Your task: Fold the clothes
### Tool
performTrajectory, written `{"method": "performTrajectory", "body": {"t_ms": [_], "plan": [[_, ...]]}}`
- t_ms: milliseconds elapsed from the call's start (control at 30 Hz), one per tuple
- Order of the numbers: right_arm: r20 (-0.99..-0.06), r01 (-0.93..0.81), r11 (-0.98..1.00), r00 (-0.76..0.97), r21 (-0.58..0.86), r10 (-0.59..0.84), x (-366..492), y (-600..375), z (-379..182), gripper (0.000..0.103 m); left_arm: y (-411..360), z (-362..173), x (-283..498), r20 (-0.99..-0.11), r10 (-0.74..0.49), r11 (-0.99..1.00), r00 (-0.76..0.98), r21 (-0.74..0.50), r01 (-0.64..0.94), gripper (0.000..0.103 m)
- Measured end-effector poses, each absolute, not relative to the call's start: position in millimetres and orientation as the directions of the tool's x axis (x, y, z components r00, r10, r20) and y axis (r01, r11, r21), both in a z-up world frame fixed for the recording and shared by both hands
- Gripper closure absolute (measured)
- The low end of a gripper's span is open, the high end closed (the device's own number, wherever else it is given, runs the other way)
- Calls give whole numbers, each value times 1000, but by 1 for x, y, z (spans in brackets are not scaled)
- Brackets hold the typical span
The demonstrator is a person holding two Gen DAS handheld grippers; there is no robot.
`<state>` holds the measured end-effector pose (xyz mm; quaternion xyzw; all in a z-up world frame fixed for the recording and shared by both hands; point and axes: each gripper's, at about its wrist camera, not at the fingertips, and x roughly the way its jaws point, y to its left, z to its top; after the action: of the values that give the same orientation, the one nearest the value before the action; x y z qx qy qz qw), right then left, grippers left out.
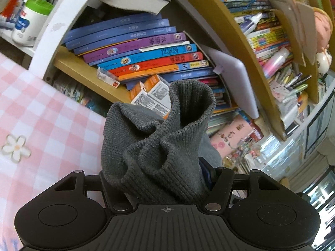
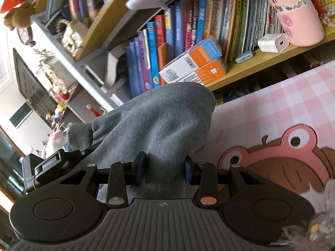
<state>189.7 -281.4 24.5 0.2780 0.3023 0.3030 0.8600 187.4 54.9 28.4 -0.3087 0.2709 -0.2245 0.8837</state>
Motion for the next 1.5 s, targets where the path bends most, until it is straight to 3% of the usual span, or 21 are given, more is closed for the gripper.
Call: {"method": "performTrajectory", "body": {"t_ms": [667, 767, 900, 967, 1200, 1500], "plan": [[-412, -223, 691, 664, 687, 624, 255, -313, -11, 69, 33, -21, 264, -355, -602, 658, 715, -728, 192, 40], [-413, -221, 694, 667, 685, 620, 254, -312, -13, 63, 33, -21, 262, -365, -584, 676, 725, -712, 187, 30], [-413, -197, 699, 686, 687, 599, 253, -315, -15, 41, 36, -20, 256, -360, -545, 698, 757, -696, 171, 9], [-412, -184, 702, 696, 688, 587, 251, -319, -15, 33, 41, -20, 252, -349, -525, 702, 776, -693, 162, 6], [-391, -206, 702, 708, 682, 588, 227, -323, -11, 31, 66, -20, 216, -288, -479, 673, 829, -727, 137, 4], [-369, -238, 713, 723, 660, 584, 169, -327, -3, 29, 65, -7, 157, -277, -414, 736, 867, -663, 139, 4]]}}
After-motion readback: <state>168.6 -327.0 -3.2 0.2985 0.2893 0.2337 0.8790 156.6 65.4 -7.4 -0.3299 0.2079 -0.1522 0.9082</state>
